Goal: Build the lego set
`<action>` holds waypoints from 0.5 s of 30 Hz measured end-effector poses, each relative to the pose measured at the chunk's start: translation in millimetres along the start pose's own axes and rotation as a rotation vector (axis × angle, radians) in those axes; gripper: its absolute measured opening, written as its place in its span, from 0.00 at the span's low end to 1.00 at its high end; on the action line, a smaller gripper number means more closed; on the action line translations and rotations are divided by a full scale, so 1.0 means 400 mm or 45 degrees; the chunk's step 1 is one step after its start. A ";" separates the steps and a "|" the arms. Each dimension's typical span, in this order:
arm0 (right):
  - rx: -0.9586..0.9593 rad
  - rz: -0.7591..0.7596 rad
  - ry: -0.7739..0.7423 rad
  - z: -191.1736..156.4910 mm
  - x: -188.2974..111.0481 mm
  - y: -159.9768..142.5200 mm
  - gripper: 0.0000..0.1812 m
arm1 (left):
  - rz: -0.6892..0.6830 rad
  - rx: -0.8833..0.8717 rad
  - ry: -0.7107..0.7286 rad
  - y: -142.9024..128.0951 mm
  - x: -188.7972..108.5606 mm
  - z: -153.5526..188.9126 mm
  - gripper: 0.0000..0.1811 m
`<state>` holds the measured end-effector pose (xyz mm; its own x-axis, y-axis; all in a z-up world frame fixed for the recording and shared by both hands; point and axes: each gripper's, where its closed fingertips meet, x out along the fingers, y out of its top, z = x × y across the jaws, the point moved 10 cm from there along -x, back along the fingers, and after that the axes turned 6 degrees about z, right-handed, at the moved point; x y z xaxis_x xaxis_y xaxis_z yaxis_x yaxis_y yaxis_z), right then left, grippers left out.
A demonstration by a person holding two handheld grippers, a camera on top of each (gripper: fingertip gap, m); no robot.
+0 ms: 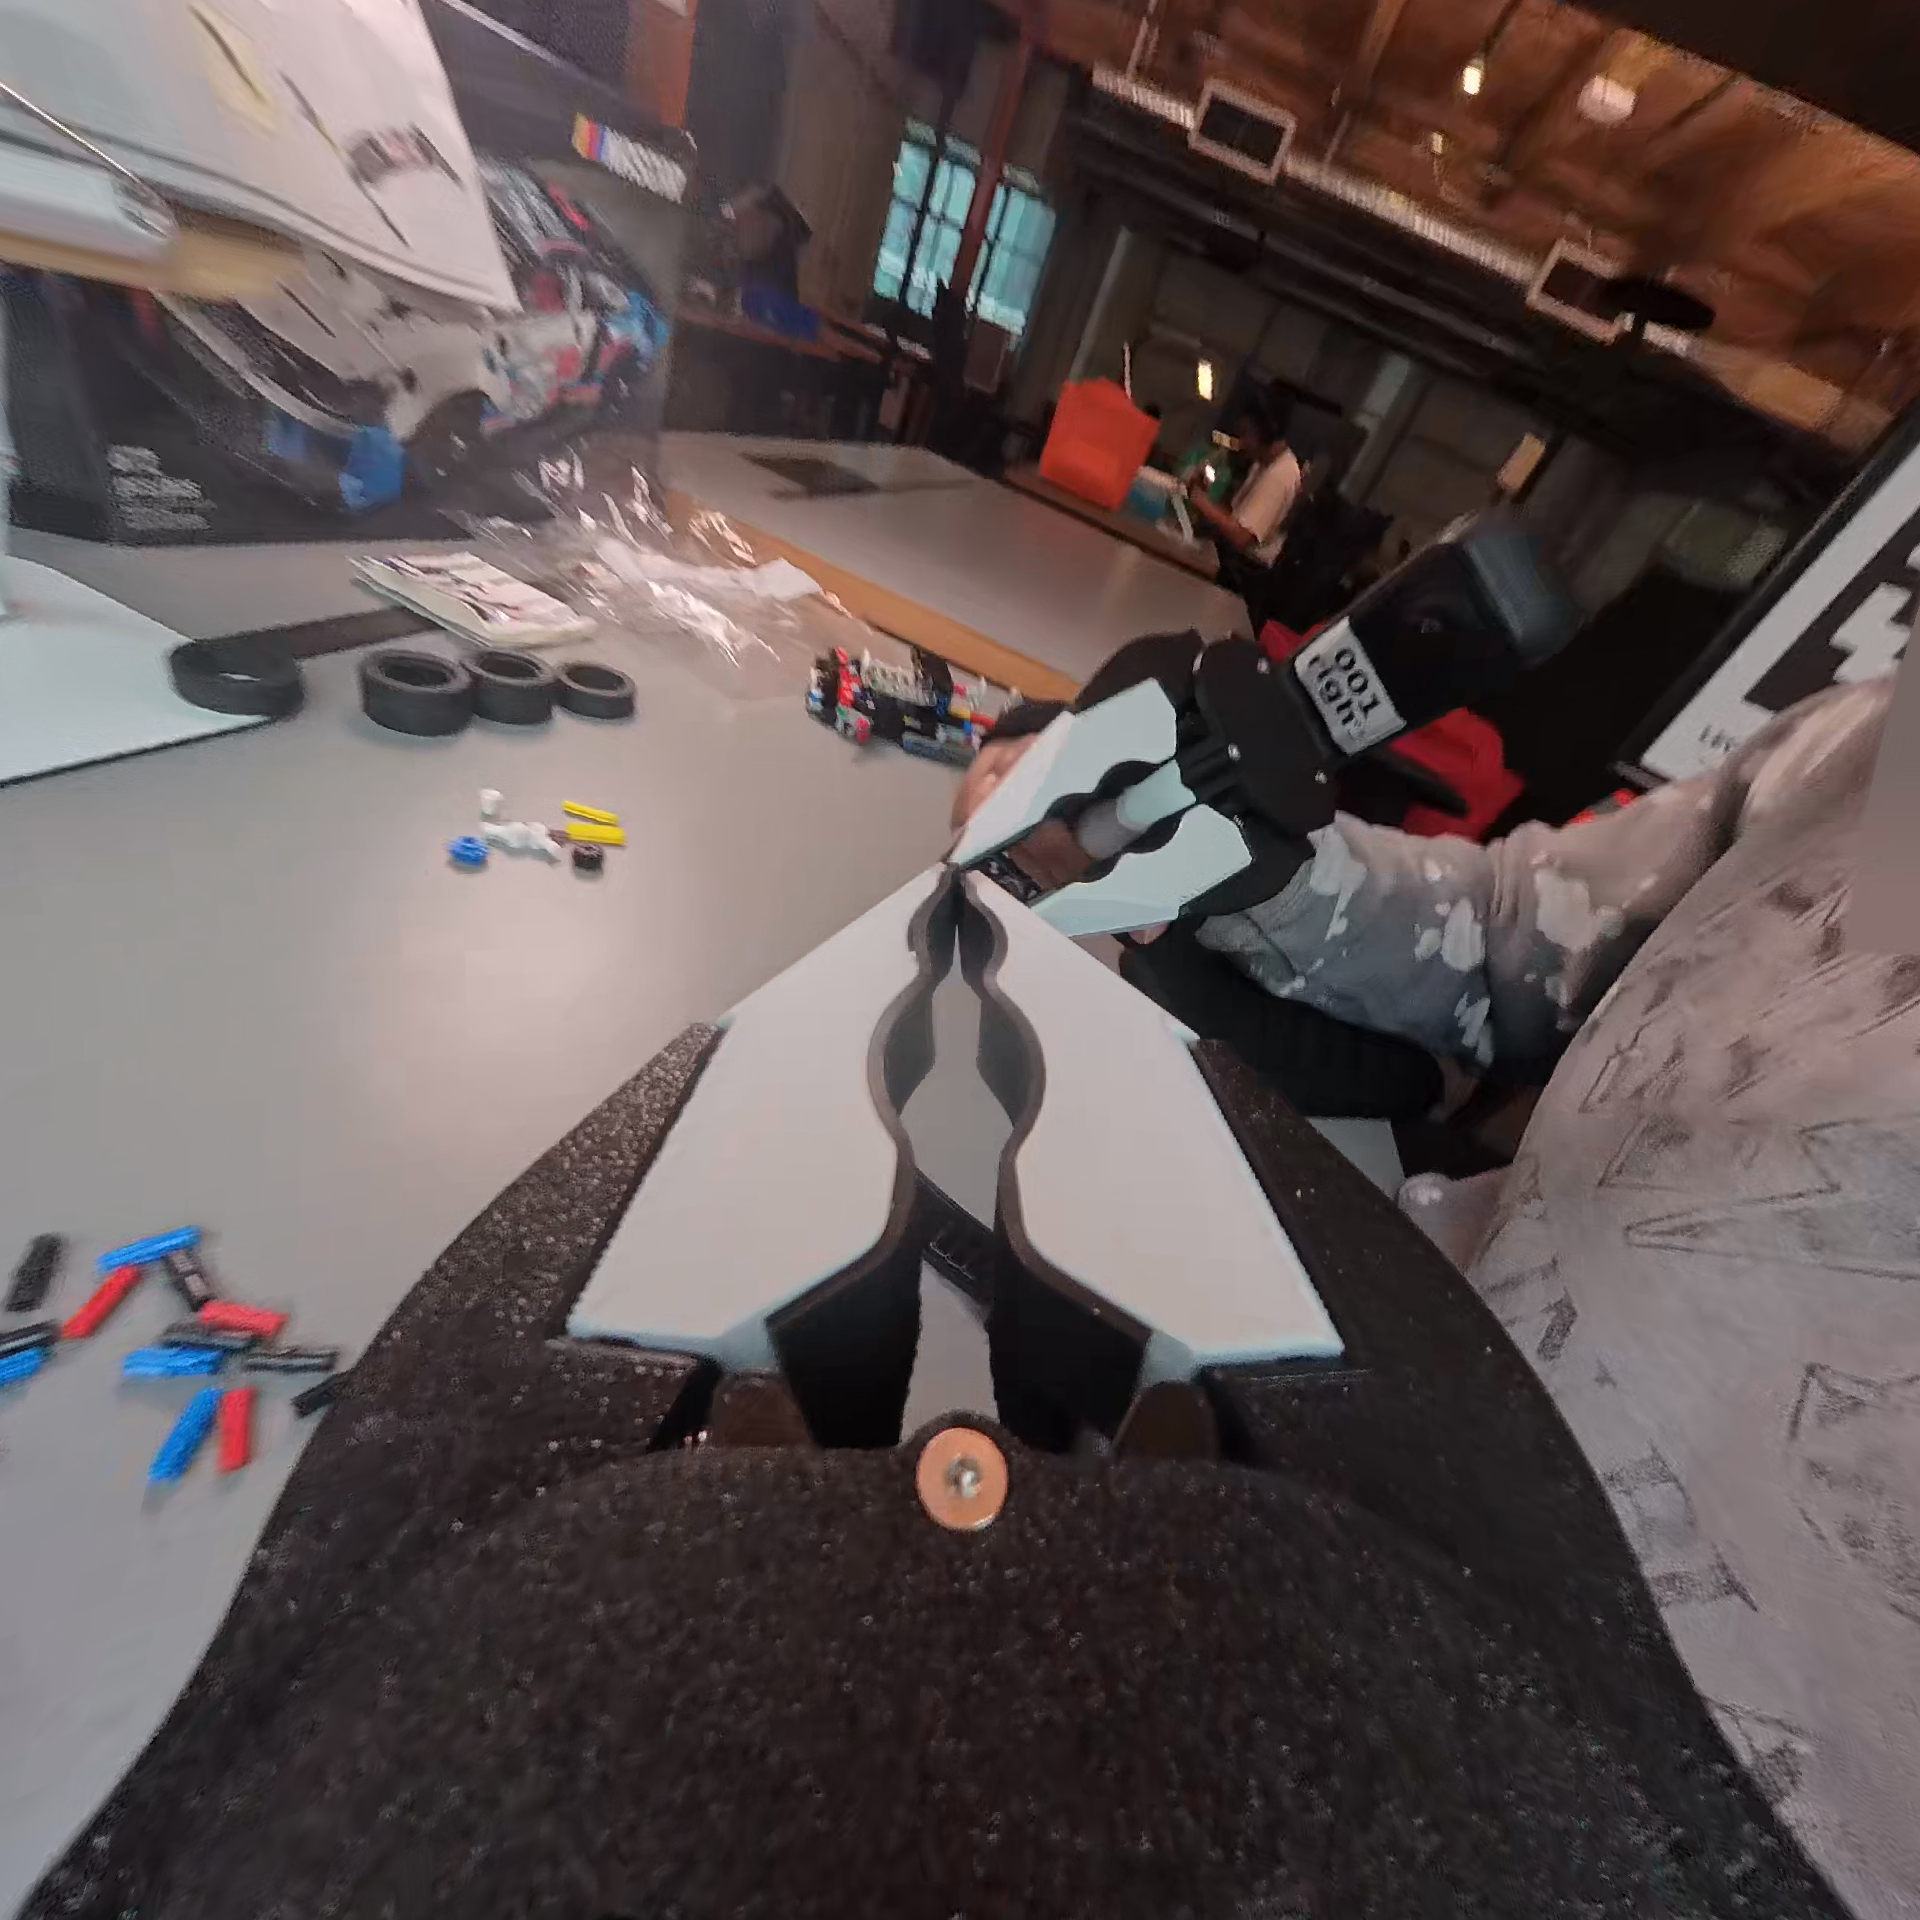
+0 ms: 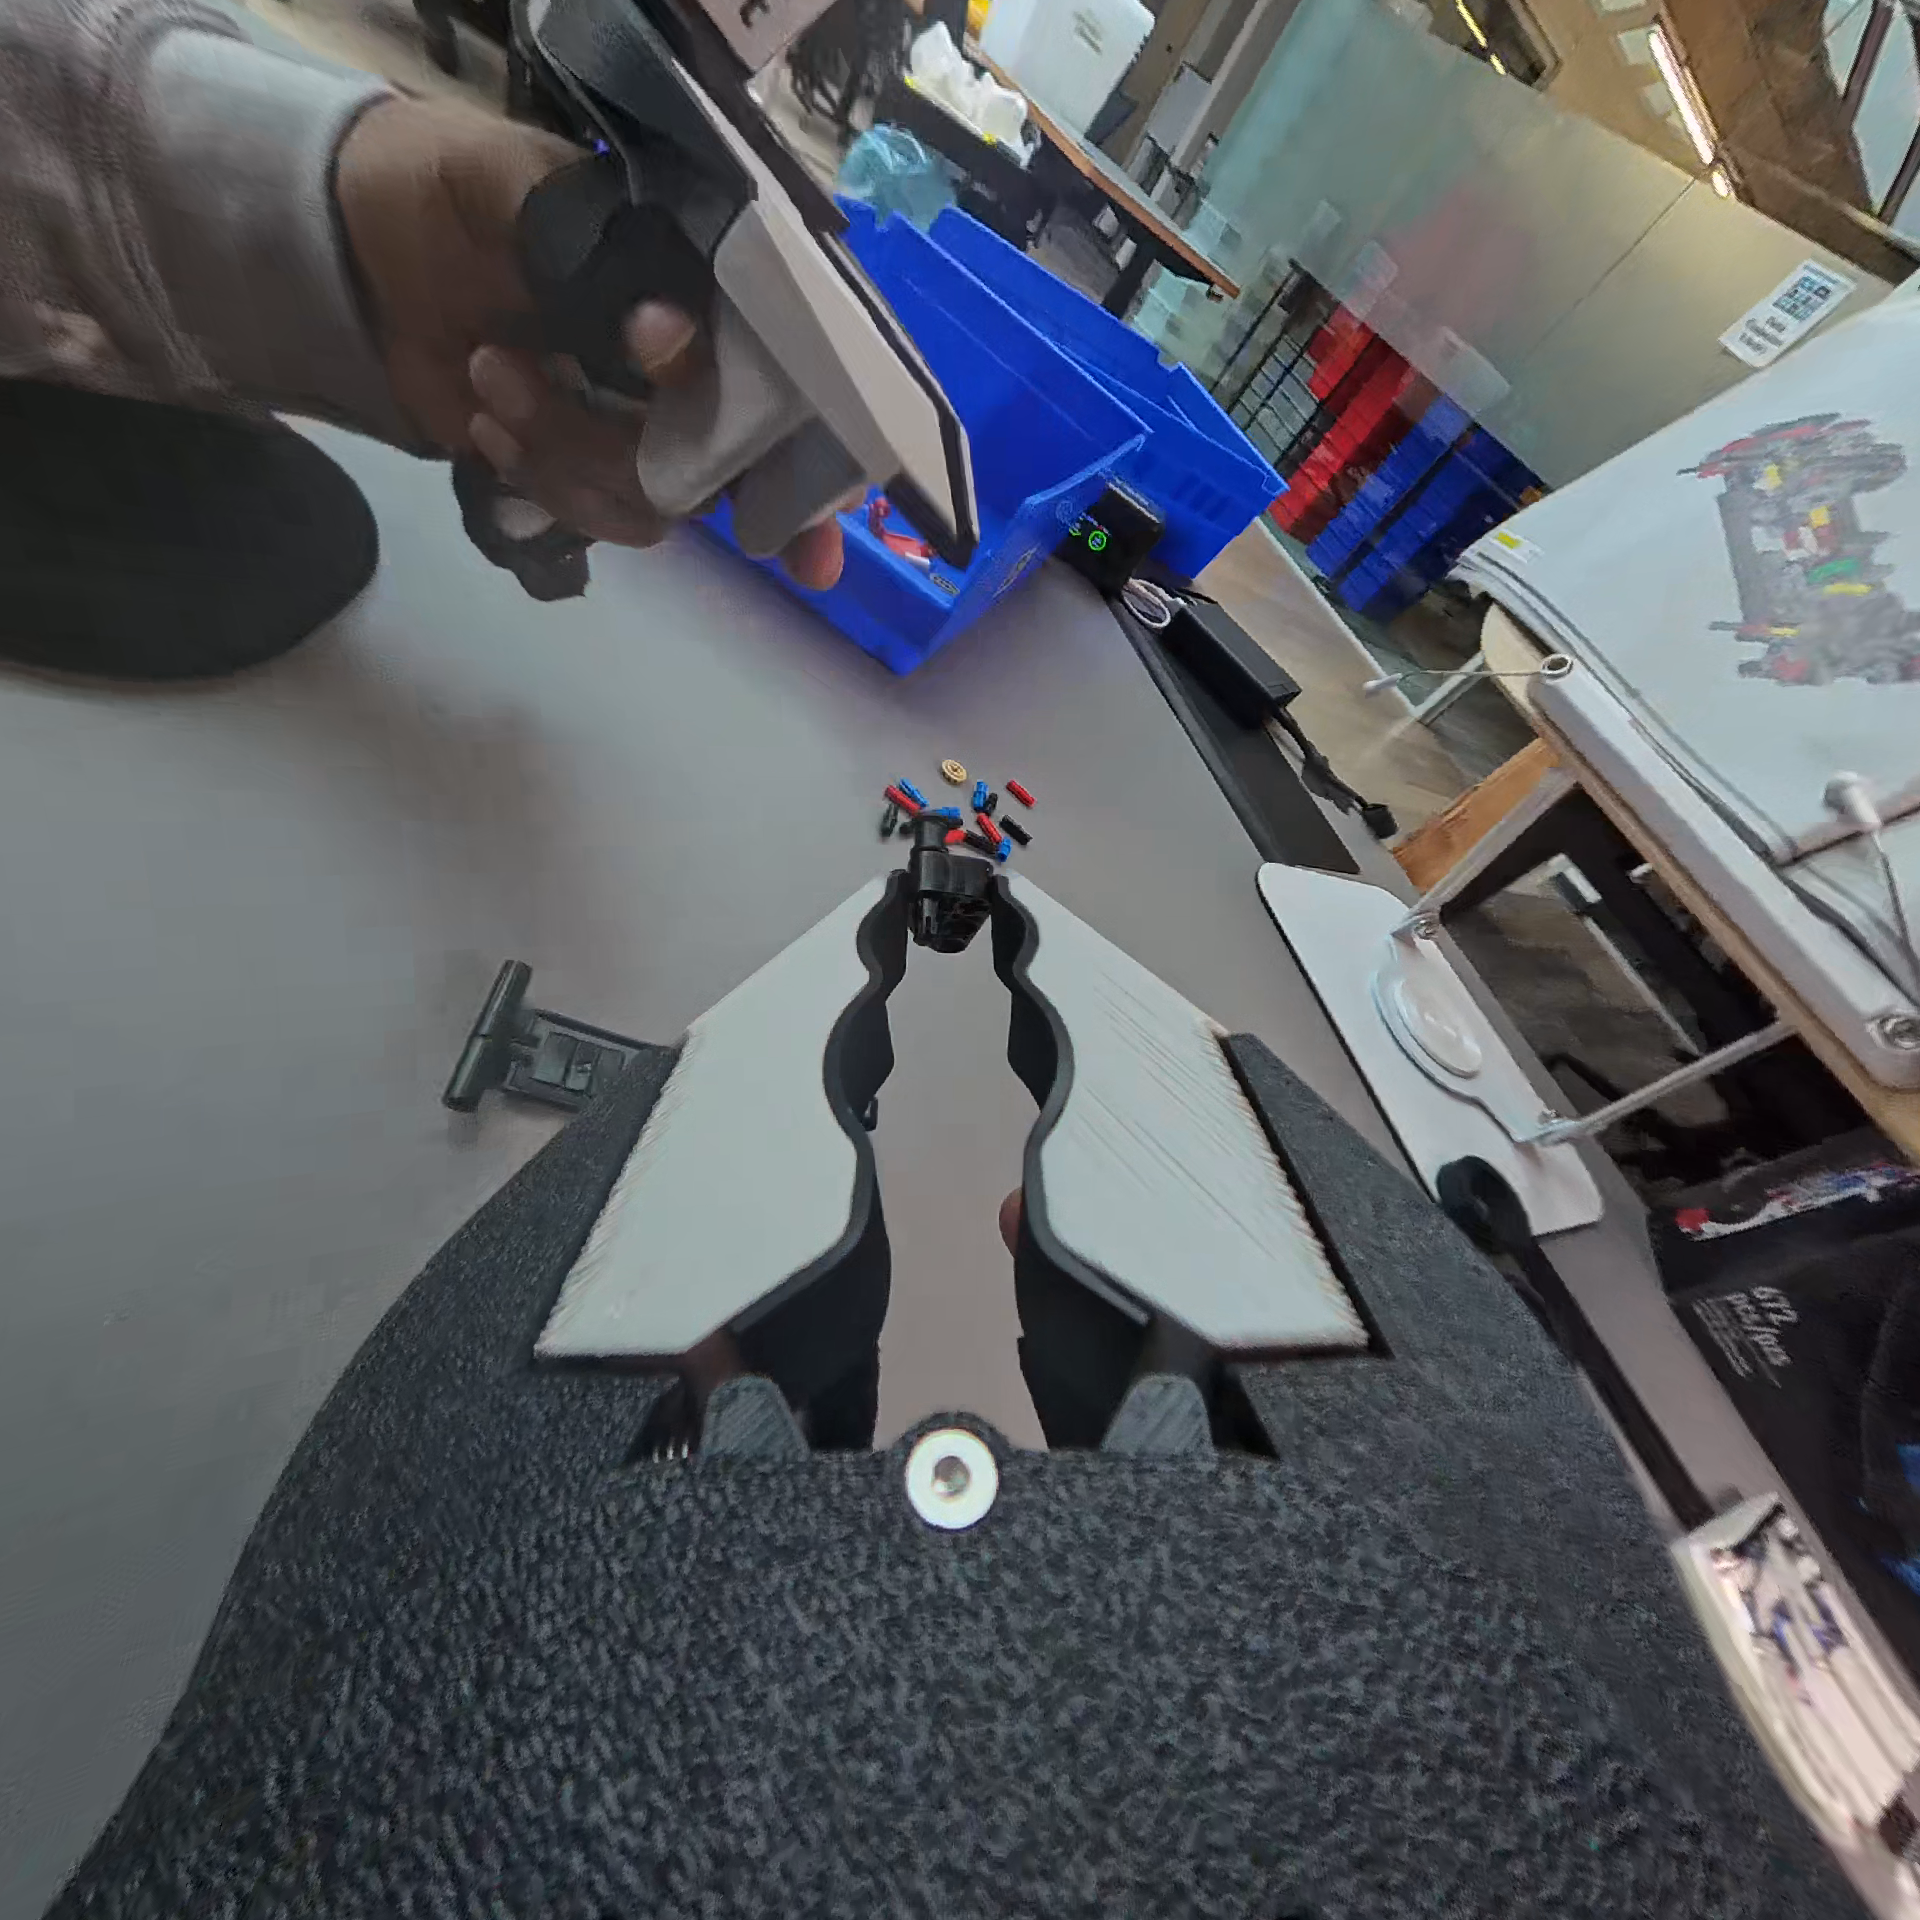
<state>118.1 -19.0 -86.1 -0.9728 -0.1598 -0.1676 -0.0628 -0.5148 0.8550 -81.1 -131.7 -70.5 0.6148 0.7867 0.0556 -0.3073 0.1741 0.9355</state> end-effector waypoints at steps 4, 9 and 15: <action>0.008 0.055 -0.016 0.013 -0.031 0.002 0.07 | -0.037 0.002 0.015 0.005 -0.046 -0.015 0.00; -0.114 0.056 -0.012 -0.020 -0.008 0.014 0.08 | -0.140 -0.168 -0.110 -0.045 0.041 0.012 0.12; -0.309 0.037 -0.018 -0.056 0.004 0.030 0.07 | -0.219 -0.275 -0.213 -0.074 0.103 0.038 0.08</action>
<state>120.9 -44.4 -86.9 -0.9766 -0.1662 -0.1362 0.0188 -0.6977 0.7161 -35.5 -113.6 -90.7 0.7762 0.6301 -0.0236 -0.3248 0.4315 0.8416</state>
